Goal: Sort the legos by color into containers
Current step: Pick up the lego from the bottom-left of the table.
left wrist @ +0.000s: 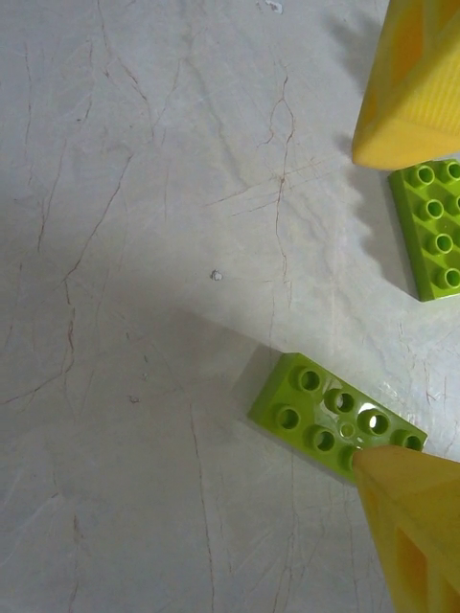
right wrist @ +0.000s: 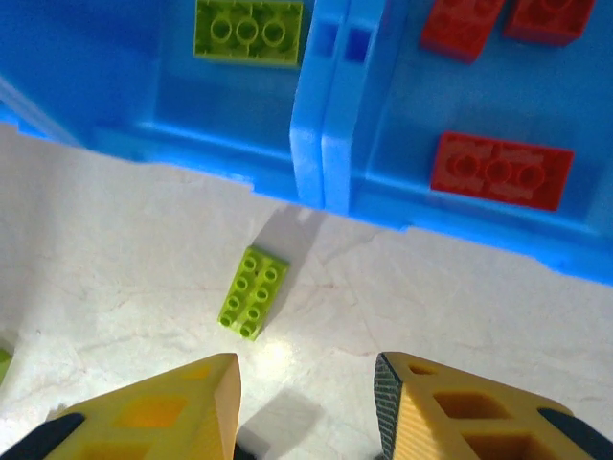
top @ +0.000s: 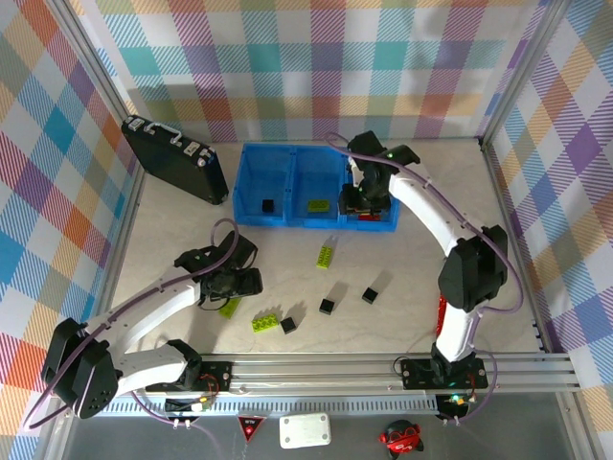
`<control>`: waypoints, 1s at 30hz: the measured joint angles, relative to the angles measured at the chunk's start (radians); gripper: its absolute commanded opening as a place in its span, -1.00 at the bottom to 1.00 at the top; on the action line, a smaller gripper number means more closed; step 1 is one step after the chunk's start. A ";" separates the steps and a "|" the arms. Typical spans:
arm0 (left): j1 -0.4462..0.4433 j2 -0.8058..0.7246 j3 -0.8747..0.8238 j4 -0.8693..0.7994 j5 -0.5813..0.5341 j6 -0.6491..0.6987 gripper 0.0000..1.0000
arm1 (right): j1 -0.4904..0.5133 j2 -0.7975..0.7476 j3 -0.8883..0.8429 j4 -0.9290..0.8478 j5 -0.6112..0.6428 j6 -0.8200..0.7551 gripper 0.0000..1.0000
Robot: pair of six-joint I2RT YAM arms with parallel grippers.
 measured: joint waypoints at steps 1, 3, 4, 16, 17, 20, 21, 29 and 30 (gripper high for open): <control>0.000 0.005 0.000 0.001 0.000 0.002 0.52 | 0.005 -0.011 -0.018 0.002 0.001 0.004 -0.14; 0.000 0.016 0.002 0.001 0.000 0.005 0.52 | 0.011 -0.033 -0.054 0.006 0.005 0.015 -0.14; 0.000 0.020 0.006 0.001 0.000 0.008 0.52 | 0.013 -0.043 -0.071 0.008 0.007 0.019 -0.14; 0.009 0.027 0.017 0.021 0.000 0.021 0.52 | 0.059 -0.153 -0.203 0.039 0.020 0.064 -0.14; 0.013 0.029 0.017 0.021 0.002 0.021 0.52 | 0.064 -0.162 -0.217 0.044 0.020 0.067 -0.14; 0.026 0.041 0.016 0.023 0.010 0.019 0.52 | 0.079 -0.188 -0.267 0.053 0.017 0.075 -0.14; 0.031 0.046 0.016 0.024 0.014 0.018 0.52 | 0.085 -0.194 -0.284 0.058 0.016 0.078 -0.14; 0.082 0.070 -0.010 0.025 0.031 -0.010 0.52 | 0.110 -0.203 -0.413 0.092 0.002 0.093 -0.14; 0.091 0.073 -0.018 0.026 0.034 -0.016 0.52 | 0.111 -0.203 -0.423 0.093 -0.001 0.093 -0.14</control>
